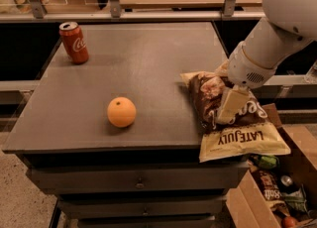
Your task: Move brown chip bag near orange
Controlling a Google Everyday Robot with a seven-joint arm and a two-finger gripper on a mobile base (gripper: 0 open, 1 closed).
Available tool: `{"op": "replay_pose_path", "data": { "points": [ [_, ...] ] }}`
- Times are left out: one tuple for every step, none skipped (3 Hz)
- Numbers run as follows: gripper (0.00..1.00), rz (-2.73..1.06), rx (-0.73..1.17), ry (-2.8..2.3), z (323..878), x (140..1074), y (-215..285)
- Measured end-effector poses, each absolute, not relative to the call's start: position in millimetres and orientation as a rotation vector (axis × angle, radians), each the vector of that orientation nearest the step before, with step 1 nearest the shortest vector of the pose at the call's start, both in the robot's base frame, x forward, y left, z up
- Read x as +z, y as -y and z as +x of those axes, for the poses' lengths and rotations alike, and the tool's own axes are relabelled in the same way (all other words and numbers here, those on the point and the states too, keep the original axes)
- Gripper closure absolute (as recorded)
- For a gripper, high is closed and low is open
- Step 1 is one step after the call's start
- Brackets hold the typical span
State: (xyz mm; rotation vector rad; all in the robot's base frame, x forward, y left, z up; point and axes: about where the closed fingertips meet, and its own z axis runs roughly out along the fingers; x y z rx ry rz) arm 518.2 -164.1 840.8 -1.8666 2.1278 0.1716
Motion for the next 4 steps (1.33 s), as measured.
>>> {"op": "replay_pose_path", "data": {
  "points": [
    [1.0,-1.867,0.171,-2.128,518.2,841.0,164.1],
    [1.0,-1.867,0.171,-2.128,518.2,841.3,164.1],
    [0.85,-1.867,0.171,-2.128,518.1,841.5,164.1],
    [0.62,-1.867,0.171,-2.128,518.1,841.7,164.1]
  ]
}}
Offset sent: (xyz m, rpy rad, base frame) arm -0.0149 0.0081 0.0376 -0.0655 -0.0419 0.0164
